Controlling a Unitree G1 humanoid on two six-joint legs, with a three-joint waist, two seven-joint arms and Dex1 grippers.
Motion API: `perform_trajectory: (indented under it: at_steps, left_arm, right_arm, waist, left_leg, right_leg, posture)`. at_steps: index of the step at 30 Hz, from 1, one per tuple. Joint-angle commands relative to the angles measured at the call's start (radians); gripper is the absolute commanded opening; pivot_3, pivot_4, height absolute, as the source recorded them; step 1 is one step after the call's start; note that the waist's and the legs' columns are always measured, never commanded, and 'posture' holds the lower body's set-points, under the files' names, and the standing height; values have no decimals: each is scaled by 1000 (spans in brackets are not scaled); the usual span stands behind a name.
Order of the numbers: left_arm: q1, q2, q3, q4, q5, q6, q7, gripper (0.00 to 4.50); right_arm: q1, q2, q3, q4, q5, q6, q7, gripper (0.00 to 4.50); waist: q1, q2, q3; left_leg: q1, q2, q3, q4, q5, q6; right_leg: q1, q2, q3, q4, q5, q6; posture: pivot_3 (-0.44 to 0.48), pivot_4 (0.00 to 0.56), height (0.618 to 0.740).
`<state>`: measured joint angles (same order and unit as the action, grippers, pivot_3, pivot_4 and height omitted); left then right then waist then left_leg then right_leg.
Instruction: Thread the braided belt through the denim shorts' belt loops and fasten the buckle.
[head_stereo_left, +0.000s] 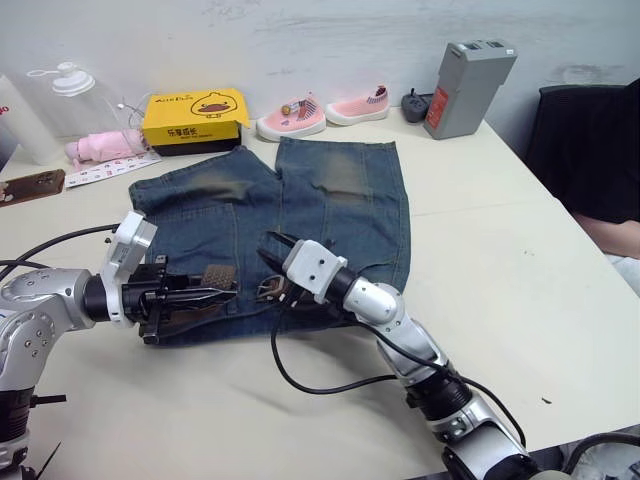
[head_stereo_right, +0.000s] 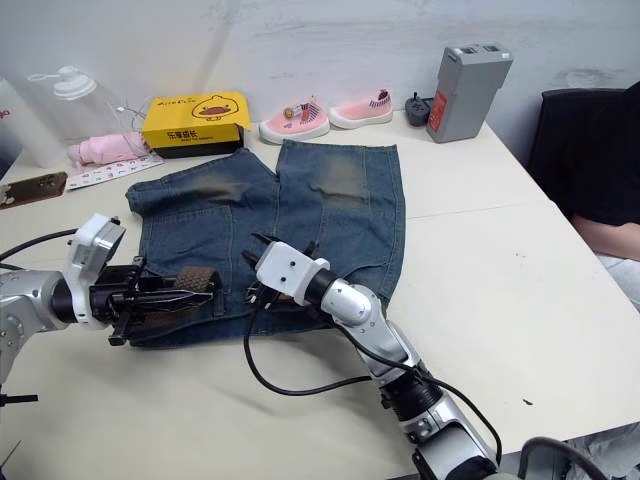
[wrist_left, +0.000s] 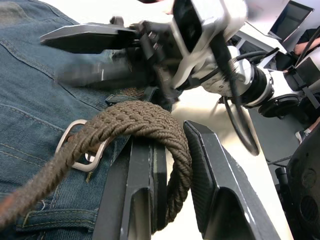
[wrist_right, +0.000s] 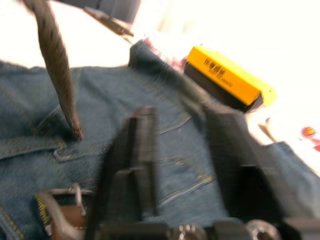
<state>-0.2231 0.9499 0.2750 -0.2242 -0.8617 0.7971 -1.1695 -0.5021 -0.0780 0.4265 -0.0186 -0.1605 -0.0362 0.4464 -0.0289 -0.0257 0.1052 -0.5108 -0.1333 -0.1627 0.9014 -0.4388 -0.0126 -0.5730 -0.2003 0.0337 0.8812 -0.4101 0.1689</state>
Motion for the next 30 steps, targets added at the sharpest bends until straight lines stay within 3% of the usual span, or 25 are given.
perform_trajectory:
  at_steps: [1, 4, 7, 14, 20, 25, 28, 30]
  left_arm:
    - [-14, 1, 38, -14, -22, 6, 16, 915]
    - [-49, -14, 63, 5, -68, 44, 49, 915]
    - [-44, -7, 69, 5, -60, 45, 46, 915]
    - [-41, -1, 79, -10, -75, 72, 44, 915]
    - [-24, 6, 80, -34, -94, 98, 29, 915]
    - [-4, 22, 80, -34, -97, 108, 6, 915]
    - [-1, 29, 76, -28, -91, 105, -6, 915]
    - [-3, 31, 73, -24, -86, 102, -11, 915]
  right_arm:
    - [-8, -11, 3, -43, 18, -7, 42, 93]
    - [-8, -56, 6, -29, 40, 24, 126, 93]
    - [-6, -72, 12, -48, 96, 56, 208, 965]
    - [-51, -11, 44, 47, 101, 20, 235, 4440]
    - [-150, 113, 17, 199, 90, -69, 148, 4440]
    - [-176, 132, 20, 259, 90, -129, 143, 4440]
    - [-171, 134, 25, 259, 100, -141, 159, 3630]
    - [-168, 134, 27, 256, 106, -141, 168, 2498]
  waist:
    - [0, 0, 0]
    - [2, 0, 0]
    - [1, 0, 0]
    - [-2, 0, 0]
    - [-3, 0, 0]
    - [-2, 2, 0]
    - [-3, 1, -1]
    - [-4, 1, 0]
  left_leg:
    - [0, 0, 0, 0, 0, 0]
    - [0, 0, 0, 0, 0, 0]
    - [0, -1, 0, 2, -1, 1]
    - [0, 5, 0, 2, -2, -2]
    - [0, 5, 0, 2, -2, -3]
    - [0, 5, 0, 6, -5, -3]
    - [-1, 5, 0, 7, -6, -3]
    - [-1, 5, 1, 7, -6, -3]
  right_leg:
    - [0, 0, 0, 0, 0, 0]
    - [0, 0, -1, 0, 0, 0]
    - [1, 0, -1, -1, 0, 0]
    - [1, 0, -1, -3, 0, 0]
    - [0, 1, -1, 0, 0, -1]
    - [-4, 4, 0, 9, 0, -1]
    - [-5, 5, 0, 10, -1, -3]
    - [-5, 5, 0, 11, -2, -4]
  posture:
    - [0, 150, 636]
    - [0, 150, 636]
    - [0, 150, 636]
    - [0, 150, 636]
    - [0, 150, 636]
    - [0, 150, 636]
    - [0, 150, 636]
    - [0, 150, 636]
